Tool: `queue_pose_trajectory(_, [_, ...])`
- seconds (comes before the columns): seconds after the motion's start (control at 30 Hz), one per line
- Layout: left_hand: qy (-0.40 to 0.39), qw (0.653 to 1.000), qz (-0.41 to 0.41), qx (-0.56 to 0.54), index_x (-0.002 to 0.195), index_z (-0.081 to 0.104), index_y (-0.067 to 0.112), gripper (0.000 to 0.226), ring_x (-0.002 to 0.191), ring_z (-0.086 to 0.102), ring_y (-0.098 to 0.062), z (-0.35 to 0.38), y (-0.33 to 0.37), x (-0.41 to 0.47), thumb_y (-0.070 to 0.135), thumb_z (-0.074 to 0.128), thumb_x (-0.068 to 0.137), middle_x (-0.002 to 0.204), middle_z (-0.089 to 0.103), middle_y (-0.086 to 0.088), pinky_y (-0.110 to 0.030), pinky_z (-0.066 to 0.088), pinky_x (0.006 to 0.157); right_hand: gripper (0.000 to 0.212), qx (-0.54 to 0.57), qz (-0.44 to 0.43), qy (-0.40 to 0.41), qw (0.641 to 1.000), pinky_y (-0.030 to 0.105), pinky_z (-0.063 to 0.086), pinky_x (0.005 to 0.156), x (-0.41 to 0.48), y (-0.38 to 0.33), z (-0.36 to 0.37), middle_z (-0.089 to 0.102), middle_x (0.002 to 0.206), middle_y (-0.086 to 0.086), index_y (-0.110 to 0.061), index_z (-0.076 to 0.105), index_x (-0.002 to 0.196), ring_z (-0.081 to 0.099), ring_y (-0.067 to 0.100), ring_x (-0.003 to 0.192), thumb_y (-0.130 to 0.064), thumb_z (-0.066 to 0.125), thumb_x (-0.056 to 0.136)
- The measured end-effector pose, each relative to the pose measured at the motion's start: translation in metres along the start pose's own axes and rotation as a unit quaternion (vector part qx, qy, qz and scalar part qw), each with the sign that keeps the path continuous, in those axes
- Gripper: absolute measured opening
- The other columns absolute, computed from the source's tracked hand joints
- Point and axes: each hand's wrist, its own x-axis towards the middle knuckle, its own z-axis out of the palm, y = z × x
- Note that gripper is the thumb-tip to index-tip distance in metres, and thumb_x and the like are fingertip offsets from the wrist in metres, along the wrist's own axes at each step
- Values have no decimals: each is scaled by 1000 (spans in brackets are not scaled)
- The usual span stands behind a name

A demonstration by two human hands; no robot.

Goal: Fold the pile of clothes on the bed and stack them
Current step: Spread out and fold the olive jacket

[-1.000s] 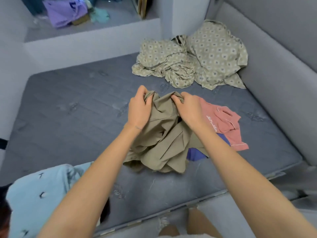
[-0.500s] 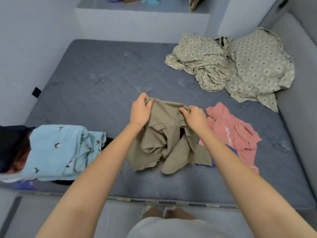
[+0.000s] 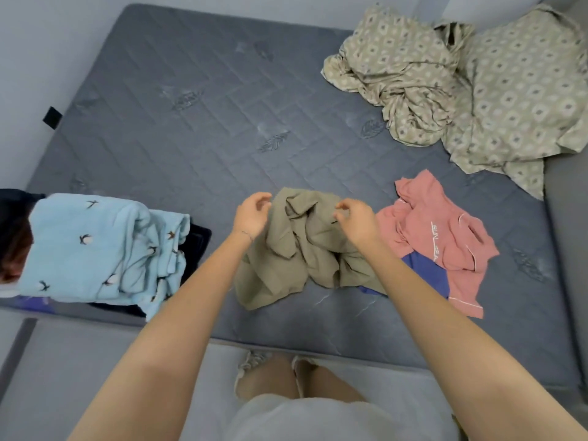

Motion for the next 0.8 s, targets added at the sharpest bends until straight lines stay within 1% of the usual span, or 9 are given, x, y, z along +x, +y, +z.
queue_pose_trajectory(0.07, [-13,1000,-6,20,124,60,0,28,122,56,-29,-2,-16,4,5,52,98,128,62,-16,-30,39,104,30,-14,5,-22,1000,36,43,98,-4,5,12,65,126,10,-11,67,119,58,30,119,-21,66,91])
queue_pose_trajectory(0.2, [-42,998,-30,45,129,56,1,32,127,52,-27,-7,-45,13,8,54,98,135,57,-16,-21,35,98,37,-22,9,-54,998,36,39,103,-12,12,42,61,132,11,-10,62,127,53,29,125,-20,66,91])
queue_pose_trajectory(0.3, [-68,995,-40,68,134,52,2,38,131,48,-26,-7,-72,25,12,56,98,141,53,-14,-19,31,100,45,-34,0,-99,995,37,39,106,-11,13,72,57,137,11,-10,56,134,50,29,129,-25,66,92])
queue_pose_trajectory(0.4, [-99,988,-47,108,139,48,6,43,133,46,-26,-3,-104,43,20,56,99,144,49,-11,-27,33,104,53,-50,-21,-107,993,40,37,108,-4,14,106,52,141,12,-10,50,140,45,31,132,-28,66,92])
queue_pose_trajectory(0.47, [-115,984,-50,127,139,48,8,42,131,47,-28,2,-127,53,23,54,100,144,50,-11,-32,36,102,56,-64,-24,-108,992,42,37,107,2,16,130,49,143,13,-13,46,142,42,32,132,-30,65,93])
queue_pose_trajectory(0.53, [-140,979,-56,135,139,47,11,41,130,47,-28,11,-154,57,24,53,101,142,50,-9,-31,38,98,59,-86,-20,-123,989,44,37,106,7,21,156,44,147,10,-16,41,146,39,32,135,-32,64,93])
queue_pose_trajectory(0.63, [-178,972,-92,125,140,44,13,47,125,50,-27,27,-201,61,28,56,98,138,52,-8,-30,41,95,71,-85,-17,-161,983,44,34,111,14,37,199,34,155,6,-21,31,152,30,28,142,-32,66,91])
queue_pose_trajectory(0.73, [-194,965,-146,101,141,41,11,54,122,54,-30,46,-241,65,29,61,95,135,55,-13,-43,45,101,85,-102,-20,-196,975,40,25,118,18,52,237,21,161,4,-25,18,156,19,25,148,-35,68,89])
queue_pose_trajectory(0.8, [-184,964,-157,107,141,41,9,56,122,53,-32,60,-259,69,31,62,94,135,55,-15,-47,45,101,92,-115,-22,-193,974,39,23,118,19,59,257,24,160,7,-23,14,157,24,26,146,-38,71,86])
